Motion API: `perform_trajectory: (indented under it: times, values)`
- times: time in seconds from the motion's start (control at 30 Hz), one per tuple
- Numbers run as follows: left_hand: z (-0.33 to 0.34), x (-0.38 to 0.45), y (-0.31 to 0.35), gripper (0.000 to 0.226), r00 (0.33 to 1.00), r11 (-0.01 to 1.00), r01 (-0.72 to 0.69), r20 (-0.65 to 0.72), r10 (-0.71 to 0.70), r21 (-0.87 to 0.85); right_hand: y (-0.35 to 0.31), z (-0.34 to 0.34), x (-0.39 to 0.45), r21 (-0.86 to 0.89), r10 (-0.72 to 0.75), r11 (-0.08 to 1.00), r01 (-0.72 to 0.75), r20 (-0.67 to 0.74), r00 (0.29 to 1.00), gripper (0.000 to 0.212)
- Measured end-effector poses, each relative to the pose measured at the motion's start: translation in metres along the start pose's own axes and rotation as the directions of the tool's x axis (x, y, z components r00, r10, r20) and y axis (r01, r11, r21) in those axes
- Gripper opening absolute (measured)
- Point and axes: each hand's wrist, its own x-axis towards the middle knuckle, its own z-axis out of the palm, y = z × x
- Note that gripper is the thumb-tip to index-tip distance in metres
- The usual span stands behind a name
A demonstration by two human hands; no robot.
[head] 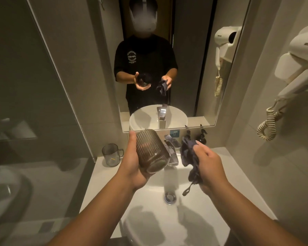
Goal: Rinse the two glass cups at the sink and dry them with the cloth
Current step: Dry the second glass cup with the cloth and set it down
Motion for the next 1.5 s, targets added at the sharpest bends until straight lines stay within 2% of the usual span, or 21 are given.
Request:
perform_trajectory:
  times: [0.07,0.1,0.13,0.2,0.27,0.3,0.37,0.47,0.57,0.8,0.93,1.03,1.07,1.1,1.17,1.2,1.27,1.33,1.4,1.43,1.5]
  values:
    - [-0.001,0.004,-0.002,0.073,1.0,1.0,-0.003,-0.025,0.002,-0.019,0.0,0.001,-0.013,-0.157,-0.188,0.969,0.191,0.032,0.982,0.035]
    - [-0.001,0.006,-0.004,0.071,1.0,1.0,0.001,-0.031,-0.001,-0.018,0.0,0.003,-0.023,-0.251,-0.329,0.906,0.34,0.084,0.94,0.038]
    - [0.002,0.007,-0.006,0.069,1.0,1.0,0.013,-0.024,-0.013,-0.025,0.0,0.005,-0.033,-0.336,-0.488,0.791,0.512,0.159,0.858,0.042]
    - [0.005,0.01,-0.009,0.07,0.999,0.999,0.04,-0.016,-0.041,-0.028,0.003,0.01,-0.045,-0.435,-0.732,0.418,0.798,0.359,0.579,0.044]
    - [0.008,0.012,-0.011,0.075,0.997,0.997,0.07,-0.029,-0.07,-0.012,0.013,0.015,-0.043,-0.44,-0.793,0.044,0.897,0.531,0.299,0.039]
    - [0.008,0.013,-0.011,0.079,0.996,0.996,0.086,-0.026,-0.086,-0.012,0.018,0.017,-0.04,-0.435,-0.786,-0.059,0.898,0.575,0.227,0.037]
    - [0.008,0.016,-0.012,0.084,0.995,0.995,0.095,-0.023,-0.096,-0.022,0.028,0.022,-0.035,-0.451,-0.751,-0.147,0.88,0.63,0.197,0.038]
    - [0.005,0.015,-0.015,0.076,0.996,0.997,0.067,-0.049,-0.069,-0.039,0.042,0.024,-0.029,-0.476,-0.701,-0.193,0.858,0.679,0.219,0.048]
    - [-0.003,0.015,-0.016,0.079,0.992,0.992,0.111,-0.058,-0.115,-0.067,0.056,0.021,-0.027,-0.459,-0.672,-0.25,0.853,0.716,0.188,0.056]
    - [-0.022,0.02,-0.008,0.083,0.996,0.995,0.072,-0.052,-0.076,-0.071,0.074,0.024,-0.034,-0.455,-0.591,-0.263,0.851,0.773,0.23,0.048]
    - [-0.034,0.021,-0.011,0.082,0.989,0.993,0.104,-0.1,-0.11,-0.06,0.073,0.025,-0.037,-0.45,-0.515,-0.228,0.863,0.808,0.286,0.058]
    - [-0.043,0.018,-0.016,0.073,0.983,0.993,0.095,-0.154,-0.104,-0.065,0.078,0.024,-0.042,-0.473,-0.411,-0.162,0.866,0.83,0.377,0.063]
    - [-0.047,0.016,-0.016,0.069,0.983,0.994,0.074,-0.163,-0.087,-0.084,0.079,0.023,-0.045,-0.5,-0.351,-0.13,0.856,0.831,0.432,0.061]
    - [-0.05,0.014,-0.015,0.065,0.984,0.993,0.049,-0.167,-0.066,-0.107,0.082,0.02,-0.045,-0.558,-0.27,-0.074,0.827,0.809,0.522,0.054]
    - [-0.055,0.007,-0.01,0.055,0.988,0.993,0.007,-0.152,-0.025,-0.118,0.089,0.006,-0.043,-0.744,-0.039,0.108,0.659,0.659,0.751,0.034]
    - [-0.058,0.004,-0.009,0.051,0.991,0.995,-0.006,-0.132,-0.008,-0.103,0.092,-0.004,-0.043,-0.819,0.052,0.2,0.538,0.558,0.829,0.022]
    - [-0.064,-0.003,-0.009,0.047,0.993,0.998,-0.029,-0.113,0.024,-0.05,0.098,-0.024,-0.046,-0.886,0.135,0.342,0.313,0.376,0.917,0.014]
    - [-0.069,-0.009,-0.014,0.041,0.991,0.998,-0.062,-0.12,0.063,0.012,0.101,-0.036,-0.054,-0.892,0.191,0.436,0.123,0.225,0.956,0.017]
    - [-0.074,-0.015,-0.022,0.034,0.985,0.988,-0.108,-0.119,0.122,0.114,0.104,-0.043,-0.062,-0.884,0.231,0.467,0.014,0.138,0.963,0.027]
    - [-0.078,-0.018,-0.028,0.038,0.983,0.973,-0.128,-0.106,0.15,0.19,0.106,-0.046,-0.067,-0.881,0.233,0.473,-0.005,0.12,0.965,0.029]
    - [-0.088,-0.027,-0.043,0.063,0.98,0.914,-0.156,-0.061,0.192,0.373,0.109,-0.049,-0.075,-0.886,0.225,0.464,-0.001,0.117,0.967,0.033]
